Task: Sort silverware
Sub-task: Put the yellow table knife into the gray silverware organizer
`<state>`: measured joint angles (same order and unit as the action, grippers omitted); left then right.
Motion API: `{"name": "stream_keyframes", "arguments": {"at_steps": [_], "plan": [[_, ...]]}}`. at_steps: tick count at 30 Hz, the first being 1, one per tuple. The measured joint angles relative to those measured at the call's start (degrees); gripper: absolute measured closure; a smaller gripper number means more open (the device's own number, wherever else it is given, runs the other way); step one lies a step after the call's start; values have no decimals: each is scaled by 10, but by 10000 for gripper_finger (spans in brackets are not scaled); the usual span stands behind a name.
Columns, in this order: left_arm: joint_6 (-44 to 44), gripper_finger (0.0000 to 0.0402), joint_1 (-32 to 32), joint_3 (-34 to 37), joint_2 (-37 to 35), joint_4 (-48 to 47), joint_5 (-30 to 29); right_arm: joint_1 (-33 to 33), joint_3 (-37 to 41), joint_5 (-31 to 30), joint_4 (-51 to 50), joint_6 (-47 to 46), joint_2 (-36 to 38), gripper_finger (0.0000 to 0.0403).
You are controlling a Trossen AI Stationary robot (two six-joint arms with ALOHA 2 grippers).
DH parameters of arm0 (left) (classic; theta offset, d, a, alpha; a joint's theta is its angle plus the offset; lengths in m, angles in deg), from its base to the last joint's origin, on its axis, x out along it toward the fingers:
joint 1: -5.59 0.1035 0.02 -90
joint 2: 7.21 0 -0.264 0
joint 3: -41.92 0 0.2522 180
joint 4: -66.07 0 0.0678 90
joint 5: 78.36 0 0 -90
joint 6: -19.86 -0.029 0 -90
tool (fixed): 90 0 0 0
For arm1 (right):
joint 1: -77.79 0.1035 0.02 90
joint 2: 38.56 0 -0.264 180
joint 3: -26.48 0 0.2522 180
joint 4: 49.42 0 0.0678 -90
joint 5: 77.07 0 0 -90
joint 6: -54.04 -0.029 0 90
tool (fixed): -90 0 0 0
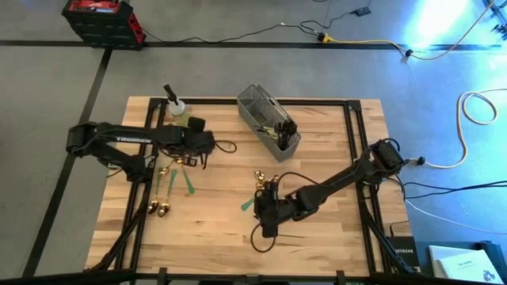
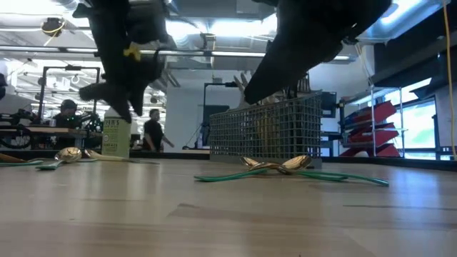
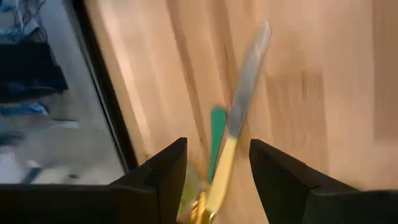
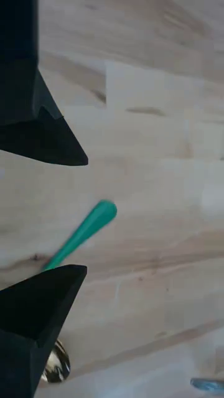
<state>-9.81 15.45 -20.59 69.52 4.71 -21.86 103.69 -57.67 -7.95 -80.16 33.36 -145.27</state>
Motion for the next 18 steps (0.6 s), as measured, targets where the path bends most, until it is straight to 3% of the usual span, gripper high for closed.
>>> {"name": "stream_keyframes", "arguments": {"at_steps": [9, 18], "plan": [[-147, 242, -17, -8, 52, -75, 3, 35, 0, -6, 4, -60, 0, 146], [-286, 242, 39, -50, 53, -79, 32, 40, 0, -10, 4, -120, -7, 146]]}}
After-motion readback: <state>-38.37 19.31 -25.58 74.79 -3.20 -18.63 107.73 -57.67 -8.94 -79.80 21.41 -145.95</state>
